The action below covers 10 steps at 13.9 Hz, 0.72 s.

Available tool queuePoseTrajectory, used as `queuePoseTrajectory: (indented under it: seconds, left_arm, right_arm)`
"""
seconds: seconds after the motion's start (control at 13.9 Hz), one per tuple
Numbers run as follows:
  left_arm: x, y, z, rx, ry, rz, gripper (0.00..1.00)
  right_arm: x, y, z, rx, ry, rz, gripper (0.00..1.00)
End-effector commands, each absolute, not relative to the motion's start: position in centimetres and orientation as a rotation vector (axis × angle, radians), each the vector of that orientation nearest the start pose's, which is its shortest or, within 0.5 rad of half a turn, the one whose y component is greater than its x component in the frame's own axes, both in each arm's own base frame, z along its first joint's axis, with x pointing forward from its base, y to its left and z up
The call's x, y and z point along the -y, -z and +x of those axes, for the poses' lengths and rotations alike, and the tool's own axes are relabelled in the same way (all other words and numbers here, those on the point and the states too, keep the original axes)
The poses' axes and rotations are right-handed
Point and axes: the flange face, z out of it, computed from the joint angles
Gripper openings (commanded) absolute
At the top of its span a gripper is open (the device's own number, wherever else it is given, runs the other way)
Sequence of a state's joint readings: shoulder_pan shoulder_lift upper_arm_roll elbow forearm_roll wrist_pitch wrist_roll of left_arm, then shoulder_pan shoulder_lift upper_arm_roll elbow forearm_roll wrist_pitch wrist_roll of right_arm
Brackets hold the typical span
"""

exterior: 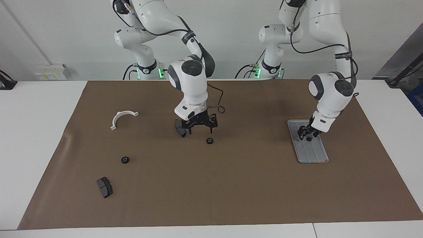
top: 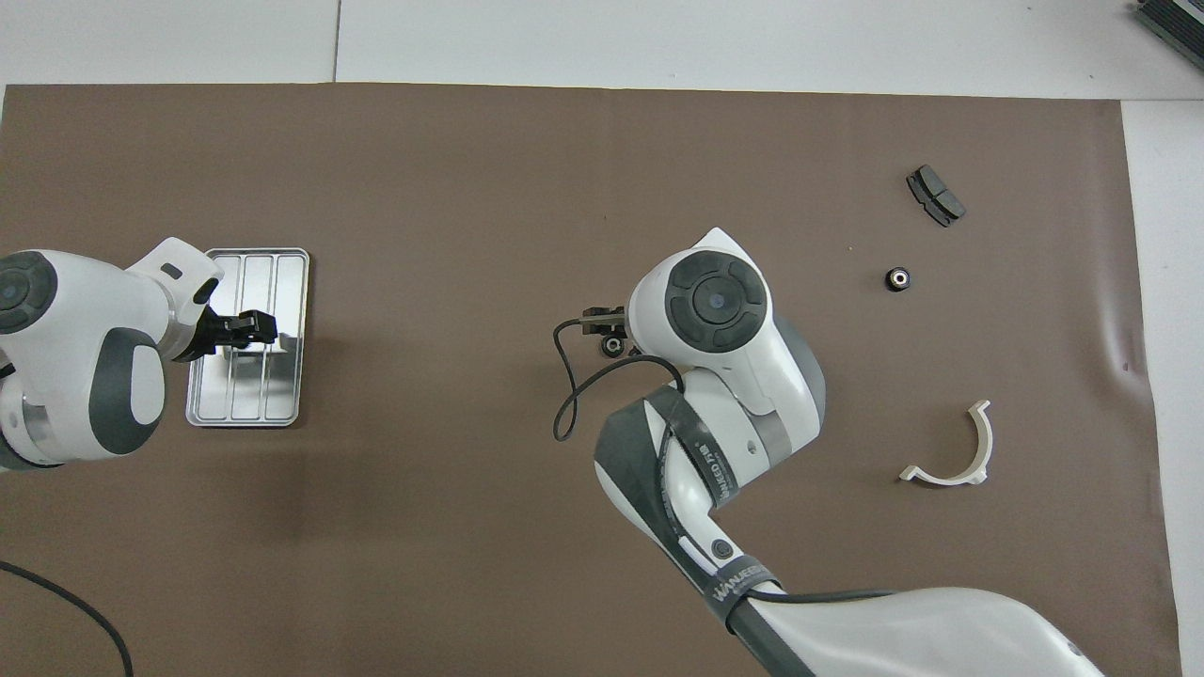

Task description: Place bearing gear from tray to pile

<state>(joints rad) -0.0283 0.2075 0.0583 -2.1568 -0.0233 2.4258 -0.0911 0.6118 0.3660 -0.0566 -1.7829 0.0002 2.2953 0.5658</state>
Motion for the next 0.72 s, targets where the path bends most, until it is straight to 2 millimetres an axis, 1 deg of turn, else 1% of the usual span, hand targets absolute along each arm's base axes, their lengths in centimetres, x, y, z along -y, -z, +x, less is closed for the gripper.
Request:
queuePoseTrajectory:
  seconds: [0.0, 0.07, 0.14, 0.36, 0.5, 0.65]
  left_arm:
    - [-2.1, -30.7, 56.3, 0.252, 0.159, -3.129, 0.68]
    - [-2.1, -30.7, 56.4, 0.252, 0.174, -3.128, 0.65]
    - [-2.1, -30.6, 56.4, 0.252, 0.176, -3.128, 0.62]
    - [-2.1, -30.6, 56.4, 0.252, 0.174, -3.128, 0.54]
    - [-2.1, -30.0, 56.0, 0.25, 0.155, -3.129, 0.47]
    - [-2.1, -29.9, 55.9, 0.25, 0.157, -3.128, 0.43]
  right_arm:
    - [-37.0, -32.8, 55.8, 0.014, 0.247, -3.078, 1.0]
    - [-37.4, -31.7, 55.7, 0.04, 0.269, -3.09, 1.0]
    - [-37.4, -30.9, 55.7, 0.062, 0.277, -3.104, 1.0]
    - [-37.4, -29.4, 55.9, 0.067, 0.276, -3.108, 1.0]
    - [-37.4, -29.0, 55.7, 0.069, 0.261, -3.116, 0.92]
    - [-37.4, -28.9, 55.4, 0.069, 0.242, -3.124, 0.86]
